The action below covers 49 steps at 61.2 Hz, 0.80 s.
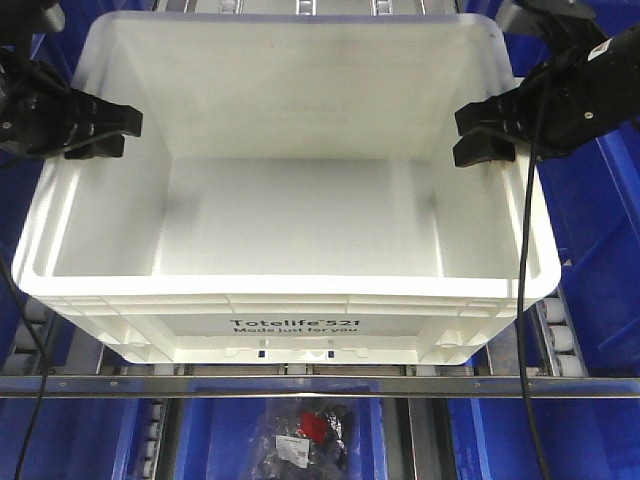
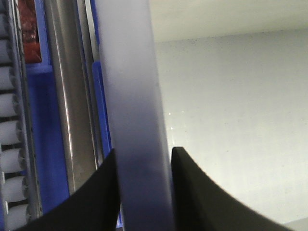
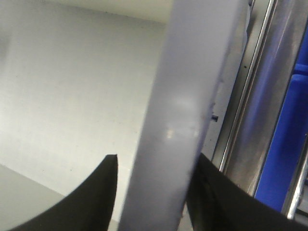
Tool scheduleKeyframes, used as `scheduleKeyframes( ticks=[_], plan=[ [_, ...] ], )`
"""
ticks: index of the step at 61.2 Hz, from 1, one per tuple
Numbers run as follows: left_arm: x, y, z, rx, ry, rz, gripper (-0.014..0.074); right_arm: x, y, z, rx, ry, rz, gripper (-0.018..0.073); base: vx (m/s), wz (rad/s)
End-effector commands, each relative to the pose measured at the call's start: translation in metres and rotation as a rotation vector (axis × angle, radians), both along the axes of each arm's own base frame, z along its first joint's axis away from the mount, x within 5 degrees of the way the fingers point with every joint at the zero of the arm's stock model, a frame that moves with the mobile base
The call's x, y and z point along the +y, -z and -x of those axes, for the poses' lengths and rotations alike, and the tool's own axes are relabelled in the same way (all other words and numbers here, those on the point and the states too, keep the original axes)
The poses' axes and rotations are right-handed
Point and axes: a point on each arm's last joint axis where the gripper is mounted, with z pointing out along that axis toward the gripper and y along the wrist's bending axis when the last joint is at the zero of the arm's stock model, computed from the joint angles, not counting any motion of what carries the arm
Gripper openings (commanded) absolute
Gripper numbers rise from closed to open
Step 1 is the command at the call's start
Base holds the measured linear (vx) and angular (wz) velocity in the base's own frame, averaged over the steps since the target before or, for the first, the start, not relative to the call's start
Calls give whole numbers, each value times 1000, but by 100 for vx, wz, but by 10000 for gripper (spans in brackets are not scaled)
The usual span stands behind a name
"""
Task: Move bin from left to right shelf
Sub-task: 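Lift the tote and pull it off the shelf toward the robot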
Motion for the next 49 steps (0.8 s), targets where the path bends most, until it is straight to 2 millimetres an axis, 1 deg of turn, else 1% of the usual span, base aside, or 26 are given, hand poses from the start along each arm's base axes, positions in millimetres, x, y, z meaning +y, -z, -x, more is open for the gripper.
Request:
scheduleKeyframes(
  ticks=[1, 11, 18, 49],
  plan=[
    [3, -41, 13, -200, 14, 25, -8, -3, -36, 11, -158, -1, -15, -4, 0, 0],
    [5, -50, 23, -222, 16, 29, -8, -4, -44, 20, -174, -5, -18, -4, 0, 0],
    [5, -50, 23, -221, 16, 29, -8, -4, -47, 22, -185, -5, -20, -4, 0, 0],
    [5, -50, 23, -221, 16, 28, -8, -4, -46, 23, -170, -11, -19, -4, 0, 0]
  ],
)
